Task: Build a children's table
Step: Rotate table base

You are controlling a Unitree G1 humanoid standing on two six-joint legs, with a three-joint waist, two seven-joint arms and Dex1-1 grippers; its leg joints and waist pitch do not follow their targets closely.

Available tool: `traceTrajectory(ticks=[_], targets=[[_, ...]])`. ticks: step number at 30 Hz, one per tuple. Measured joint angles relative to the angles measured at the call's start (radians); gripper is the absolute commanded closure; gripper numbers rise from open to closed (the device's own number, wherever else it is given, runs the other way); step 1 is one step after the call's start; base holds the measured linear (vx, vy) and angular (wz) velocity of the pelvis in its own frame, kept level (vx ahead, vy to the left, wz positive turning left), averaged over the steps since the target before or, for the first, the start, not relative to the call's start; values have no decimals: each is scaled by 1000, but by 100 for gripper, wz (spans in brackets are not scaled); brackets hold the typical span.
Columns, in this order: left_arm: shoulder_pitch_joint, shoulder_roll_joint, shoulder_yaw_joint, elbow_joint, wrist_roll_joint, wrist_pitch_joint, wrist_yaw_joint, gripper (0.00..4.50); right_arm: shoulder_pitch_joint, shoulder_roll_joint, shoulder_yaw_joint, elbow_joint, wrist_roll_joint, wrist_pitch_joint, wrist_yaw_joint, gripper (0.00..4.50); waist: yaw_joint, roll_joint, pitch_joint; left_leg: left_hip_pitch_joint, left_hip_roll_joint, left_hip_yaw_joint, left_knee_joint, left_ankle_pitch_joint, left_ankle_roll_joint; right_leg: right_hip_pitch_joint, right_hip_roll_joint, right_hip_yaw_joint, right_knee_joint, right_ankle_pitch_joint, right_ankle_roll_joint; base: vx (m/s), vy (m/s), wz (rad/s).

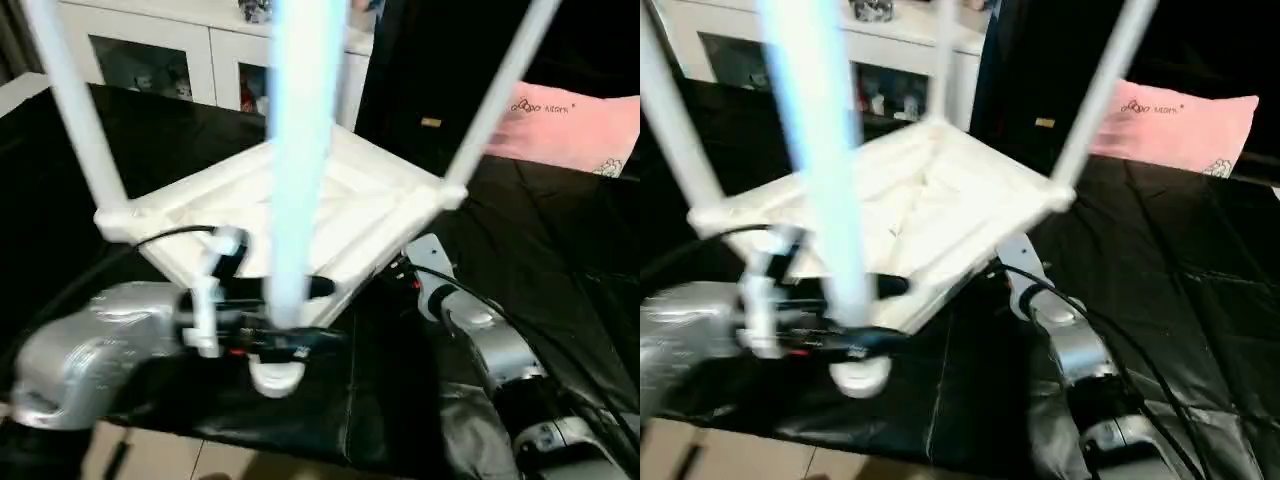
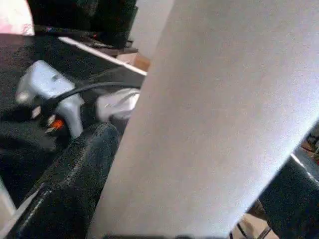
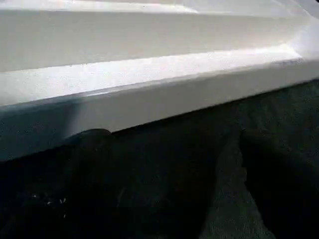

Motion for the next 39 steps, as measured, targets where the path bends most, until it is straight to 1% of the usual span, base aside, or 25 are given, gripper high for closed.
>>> traceTrajectory(ticks=[3,6,8,11,13,15,18,20,24,27,28,31,32,35,39], targets=[[-27,-36,-30,11,12,-6,13,10,-8,13,2,19,-3,-18,0,0,-4,1,0,0,0,0,0,0,0,0,0,0,0,0,0,0,0,0],[-66,-109,-64,61,44,-43,37,10,-46,34,-5,75,-4,-34,-5,0,-4,1,1,0,0,0,0,0,0,0,0,0,0,0,0,0,0,0],[-80,-133,-82,82,60,-67,51,10,-55,53,-5,85,-2,-38,-9,0,-7,1,1,-1,0,0,0,0,0,-1,0,0,0,0,0,0,0,0],[-98,-155,-101,109,80,-94,64,10,-74,71,-8,114,2,-52,-9,0,-3,2,1,-1,0,0,0,0,0,-2,0,0,0,0,0,0,0,0],[-116,-186,-112,147,110,-132,87,10,-93,93,-20,142,3,-59,-12,0,-4,3,1,-1,0,0,0,0,0,-2,0,0,0,1,-1,0,0,0],[-151,-222,-120,214,161,-185,121,10,-120,113,-29,191,5,-80,-29,0,-2,3,2,-1,0,0,0,0,0,-2,0,0,0,1,-2,0,0,0],[-184,-240,-120,261,197,-232,150,10,-127,133,-33,212,9,-98,-39,0,-2,4,2,-1,0,0,0,0,0,-2,0,0,0,1,-2,0,0,0],[-190,-250,-119,282,207,-253,157,10,-142,136,-35,231,9,-103,-40,0,-1,5,3,-2,0,0,0,0,0,-2,0,0,0,2,-3,0,0,0],[-193,-251,-118,298,212,-280,162,10,-144,127,-37,237,10,-115,-36,0,3,6,4,-3,0,0,0,0,0,-3,0,0,0,3,-6,0,0,0],[-199,-228,-117,300,227,-305,149,10,-144,97,-46,237,15,-123,-28,0,7,8,5,-2,0,0,0,0,0,-3,0,0,0,3,-6,0,0,0],[-199,-208,-123,294,232,-309,132,10,-141,82,-51,235,20,-125,-21,0,8,9,6,-2,0,0,0,0,0,-3,0,0,1,2,-4,0,0,0],[-195,-138,-124,279,249,-315,84,10,-119,28,-79,230,24,-126,-9,0,10,11,7,-2,0,0,0,0,0,-3,0,0,2,1,-2,0,0,0],[-184,-98,-132,265,261,-319,60,10,-100,7,-85,212,26,-125,2,0,11,11,7,-1,0,0,0,0,0,-3,0,0,2,1,-2,0,0,0],[-151,-29,-144,256,288,-319,19,10,-69,-38,-104,183,29,-123,19,0,9,12,8,-3,0,0,0,0,0,-4,0,0,2,1,-2,0,0,0],[-102,76,-188,203,308,-308,-34,10,-14,-106,-105,81,33,-113,80,0,14,13,8,-5,0,1,0,0,0,-6,0,0,3,2,-6,0,0,0]])
